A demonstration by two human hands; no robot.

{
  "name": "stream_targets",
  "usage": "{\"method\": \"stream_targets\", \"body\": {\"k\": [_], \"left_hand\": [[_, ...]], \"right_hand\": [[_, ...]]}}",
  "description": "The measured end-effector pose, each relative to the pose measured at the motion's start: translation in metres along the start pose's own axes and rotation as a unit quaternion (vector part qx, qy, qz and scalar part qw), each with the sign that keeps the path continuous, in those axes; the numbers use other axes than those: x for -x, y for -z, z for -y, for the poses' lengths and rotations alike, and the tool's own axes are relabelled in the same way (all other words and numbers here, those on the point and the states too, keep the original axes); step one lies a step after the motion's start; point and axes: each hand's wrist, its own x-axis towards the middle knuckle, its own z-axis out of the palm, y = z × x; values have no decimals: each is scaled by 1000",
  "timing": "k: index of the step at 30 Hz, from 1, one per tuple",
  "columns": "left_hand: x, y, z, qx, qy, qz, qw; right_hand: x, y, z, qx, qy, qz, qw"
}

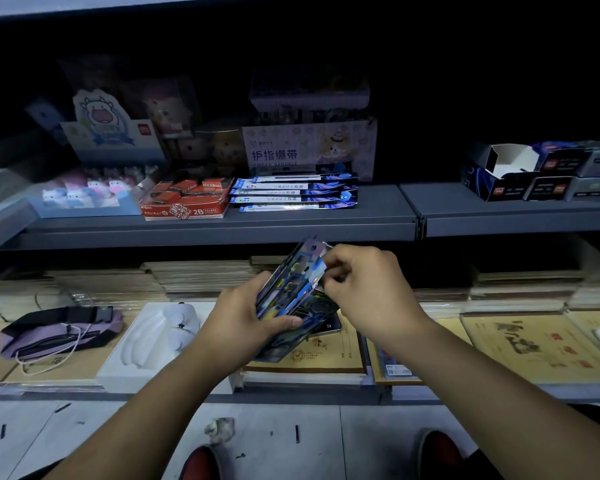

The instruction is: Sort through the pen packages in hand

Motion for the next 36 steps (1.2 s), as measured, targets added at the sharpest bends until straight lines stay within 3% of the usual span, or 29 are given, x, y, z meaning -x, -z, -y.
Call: {"method": "stream_targets", "body": {"k": [5,11,15,25,31,36], "left_hand": [[-1,-1,3,-3,2,3,1000],[-5,-3,8,-13,20,14,1000],[-4,-3,10,3,18,21,1000],[-2,-4,6,22,13,35,999],[-3,-5,7,36,23,22,999],[-3,-4,5,56,31,21,998]], "right_hand": [[-1,6,-1,-34,7,52,998],[1,11,3,-12,109,-23,994],[2,9,4,-28,149,1,988],[0,9,3,-32,130,24,991],[2,5,1,14,168,56,984],[-2,3,-1,-40,167,35,984]]}}
